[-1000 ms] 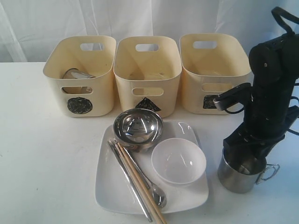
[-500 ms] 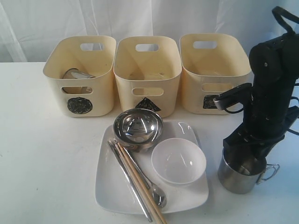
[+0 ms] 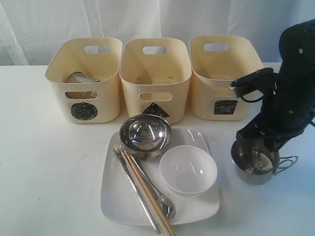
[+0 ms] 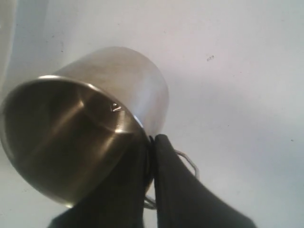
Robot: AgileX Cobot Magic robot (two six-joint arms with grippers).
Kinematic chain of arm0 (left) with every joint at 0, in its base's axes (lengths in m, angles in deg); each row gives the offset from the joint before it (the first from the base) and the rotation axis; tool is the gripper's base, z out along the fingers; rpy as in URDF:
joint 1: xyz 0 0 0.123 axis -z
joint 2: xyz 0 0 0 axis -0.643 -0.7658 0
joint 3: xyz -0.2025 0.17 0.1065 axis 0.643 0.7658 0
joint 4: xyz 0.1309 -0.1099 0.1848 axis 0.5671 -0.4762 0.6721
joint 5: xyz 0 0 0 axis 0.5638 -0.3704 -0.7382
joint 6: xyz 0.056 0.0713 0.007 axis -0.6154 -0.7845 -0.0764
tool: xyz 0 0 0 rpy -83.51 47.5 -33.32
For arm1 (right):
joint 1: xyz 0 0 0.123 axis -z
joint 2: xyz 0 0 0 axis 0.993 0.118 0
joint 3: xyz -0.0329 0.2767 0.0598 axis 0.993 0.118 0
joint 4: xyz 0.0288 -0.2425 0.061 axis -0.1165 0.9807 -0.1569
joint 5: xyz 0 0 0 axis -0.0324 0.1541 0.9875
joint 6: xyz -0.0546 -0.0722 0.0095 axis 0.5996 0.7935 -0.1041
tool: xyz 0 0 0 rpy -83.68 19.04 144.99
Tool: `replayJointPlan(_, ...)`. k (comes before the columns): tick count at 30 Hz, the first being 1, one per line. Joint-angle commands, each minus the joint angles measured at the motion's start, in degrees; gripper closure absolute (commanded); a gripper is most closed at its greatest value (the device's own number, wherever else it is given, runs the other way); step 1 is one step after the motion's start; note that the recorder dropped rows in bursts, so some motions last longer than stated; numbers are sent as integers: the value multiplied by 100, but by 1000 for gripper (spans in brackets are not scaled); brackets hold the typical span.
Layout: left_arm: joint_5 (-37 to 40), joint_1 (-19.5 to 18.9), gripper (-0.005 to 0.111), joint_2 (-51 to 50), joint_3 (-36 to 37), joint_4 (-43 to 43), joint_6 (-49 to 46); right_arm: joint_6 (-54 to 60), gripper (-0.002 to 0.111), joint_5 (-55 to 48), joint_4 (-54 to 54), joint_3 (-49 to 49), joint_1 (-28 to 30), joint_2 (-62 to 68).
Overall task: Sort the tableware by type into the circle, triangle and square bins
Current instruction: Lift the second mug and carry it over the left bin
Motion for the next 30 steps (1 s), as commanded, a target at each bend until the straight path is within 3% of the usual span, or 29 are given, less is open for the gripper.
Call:
replayJointPlan(1,-11,25,107,26,21,-17,14,40,108,31,-113,7,31,-220)
replayJointPlan(6,-11,25,107,26,21,-17,14,64,108,205,-272,7,31,-253)
replayJointPlan(16,-11,25,107,26,21,-17,14,2001,108,1353,-3559,-223,31,-396)
replayJointPlan(24,-11,25,107,26,21,-17,14,2143,108,1634,-3701,-726,31,-396)
replayJointPlan(30,-11,25,107,26,21,-17,14,3414,108,2383,-5491,-1018,31,-202)
